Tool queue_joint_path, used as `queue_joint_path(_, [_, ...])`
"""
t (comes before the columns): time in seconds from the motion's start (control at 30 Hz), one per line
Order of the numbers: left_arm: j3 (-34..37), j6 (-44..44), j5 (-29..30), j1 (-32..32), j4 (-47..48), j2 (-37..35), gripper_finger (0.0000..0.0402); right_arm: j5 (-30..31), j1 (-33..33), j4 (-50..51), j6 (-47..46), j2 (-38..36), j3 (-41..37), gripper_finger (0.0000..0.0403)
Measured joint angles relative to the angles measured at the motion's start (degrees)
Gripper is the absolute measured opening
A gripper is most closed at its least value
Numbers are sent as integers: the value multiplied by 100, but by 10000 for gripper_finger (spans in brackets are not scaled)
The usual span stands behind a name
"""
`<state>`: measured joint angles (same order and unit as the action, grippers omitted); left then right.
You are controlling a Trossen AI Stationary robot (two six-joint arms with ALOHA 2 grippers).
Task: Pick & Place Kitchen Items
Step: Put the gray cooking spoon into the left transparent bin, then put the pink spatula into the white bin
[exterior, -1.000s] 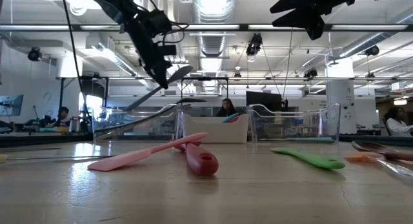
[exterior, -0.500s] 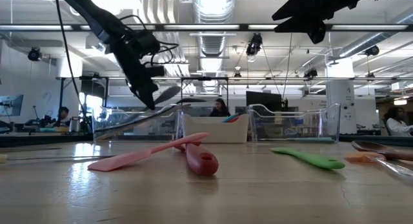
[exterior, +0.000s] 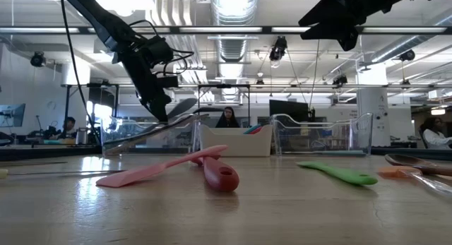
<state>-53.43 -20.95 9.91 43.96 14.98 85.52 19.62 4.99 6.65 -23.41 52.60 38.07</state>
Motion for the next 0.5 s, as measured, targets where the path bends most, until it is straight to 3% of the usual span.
queue_joint_path(0.3, [0, 47, 5, 8, 0, 0, 115, 0, 0, -6, -69, 0, -38, 166])
queue_joint_path(0.5, [0, 57, 52, 8, 4, -1, 135, 0, 0, -5, -174, 0, -49, 166])
